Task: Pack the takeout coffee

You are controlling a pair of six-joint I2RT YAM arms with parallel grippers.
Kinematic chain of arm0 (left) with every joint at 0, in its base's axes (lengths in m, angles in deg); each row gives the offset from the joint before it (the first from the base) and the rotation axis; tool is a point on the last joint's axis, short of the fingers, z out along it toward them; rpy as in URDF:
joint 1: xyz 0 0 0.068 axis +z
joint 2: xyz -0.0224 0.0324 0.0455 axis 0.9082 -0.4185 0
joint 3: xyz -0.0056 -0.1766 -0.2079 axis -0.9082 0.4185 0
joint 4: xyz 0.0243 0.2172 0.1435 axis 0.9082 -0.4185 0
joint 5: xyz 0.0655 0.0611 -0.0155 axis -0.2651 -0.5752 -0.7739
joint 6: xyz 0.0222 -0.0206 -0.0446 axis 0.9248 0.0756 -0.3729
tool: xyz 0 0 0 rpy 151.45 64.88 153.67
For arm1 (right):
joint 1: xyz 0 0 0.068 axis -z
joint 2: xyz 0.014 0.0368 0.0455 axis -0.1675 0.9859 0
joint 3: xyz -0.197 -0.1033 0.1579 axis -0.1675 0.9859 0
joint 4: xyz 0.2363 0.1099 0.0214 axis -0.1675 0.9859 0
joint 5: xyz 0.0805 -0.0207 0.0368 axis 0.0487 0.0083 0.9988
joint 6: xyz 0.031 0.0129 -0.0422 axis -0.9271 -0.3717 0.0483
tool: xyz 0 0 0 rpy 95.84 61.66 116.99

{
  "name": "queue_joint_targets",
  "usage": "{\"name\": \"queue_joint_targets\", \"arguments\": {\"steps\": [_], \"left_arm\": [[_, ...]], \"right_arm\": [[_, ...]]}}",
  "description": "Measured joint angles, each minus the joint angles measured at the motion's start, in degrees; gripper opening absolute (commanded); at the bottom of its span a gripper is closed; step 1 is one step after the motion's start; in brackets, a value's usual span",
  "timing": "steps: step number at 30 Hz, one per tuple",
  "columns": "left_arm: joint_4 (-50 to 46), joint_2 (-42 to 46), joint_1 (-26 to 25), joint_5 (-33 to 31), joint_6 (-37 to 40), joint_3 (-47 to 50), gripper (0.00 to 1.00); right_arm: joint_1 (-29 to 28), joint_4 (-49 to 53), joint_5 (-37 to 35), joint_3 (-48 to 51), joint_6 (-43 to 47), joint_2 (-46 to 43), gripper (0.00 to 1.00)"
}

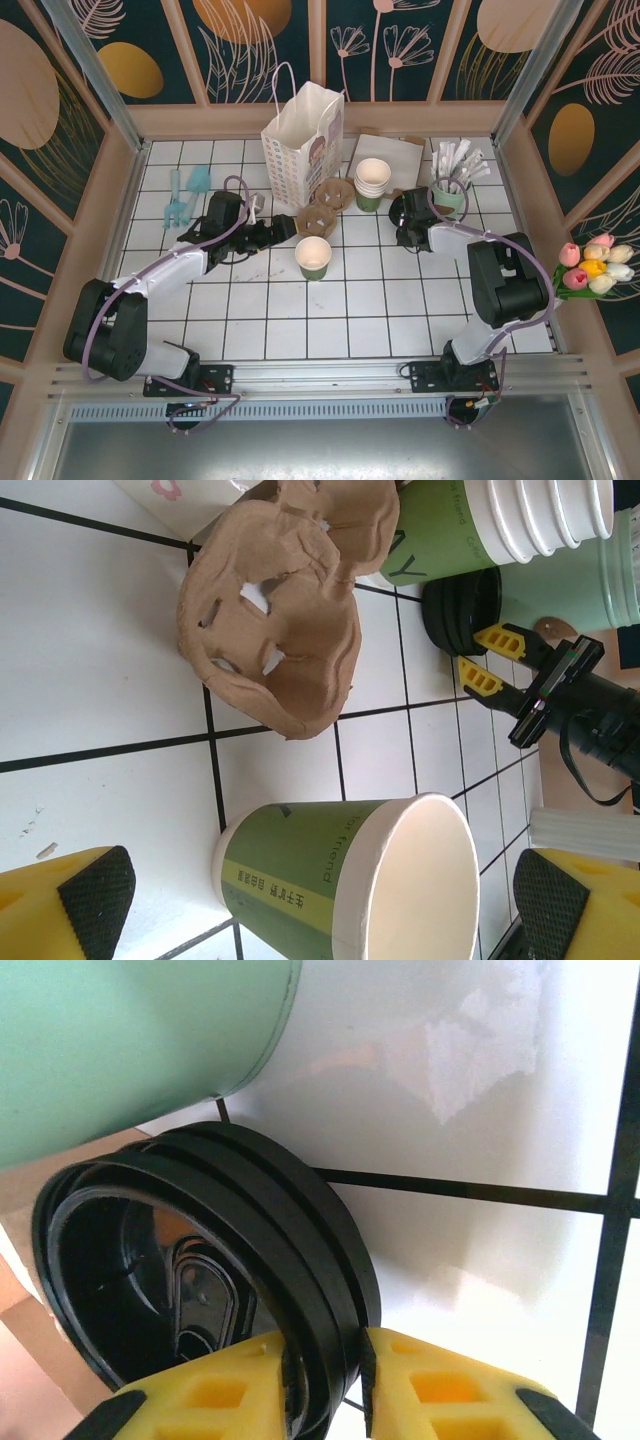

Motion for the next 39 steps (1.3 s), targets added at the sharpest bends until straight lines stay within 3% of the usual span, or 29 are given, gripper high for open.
{"name": "queue_joint_targets", "arguments": {"steps": [10, 14, 17, 26, 31, 39], "left_arm": [[0.0, 0.0, 0.0, 0.0, 0.3, 0.0, 0.99], [0.0, 0.0, 0.0, 0.0, 0.5, 0.0, 0.99], [0.0, 0.0, 0.0, 0.0, 0.7, 0.0, 0.99], [0.0, 0.0, 0.0, 0.0, 0.9, 0.0, 0.99], [0.0, 0.0, 0.0, 0.0, 0.9, 0.0, 0.99], [0.0, 0.0, 0.0, 0.0, 1.1, 0.0, 0.99]], "right_arm": [[0.0, 0.2, -0.1, 0.0, 0.7, -0.9, 0.18], [-0.3, 0.5, -0.2, 0.0, 0.7, -1.3, 0.28], [-0.7, 1.3, -0.4, 0.0, 1.1, -1.5, 0.29], [-0.8, 2.7, -0.5, 0.0, 1.7, -1.5, 0.22], [-0.8, 2.8, -0.7, 0.0, 2.5, -1.5, 0.11], [-0.8, 3.9, -1.6, 0.0, 5.3, -3.6, 0.09]]}}
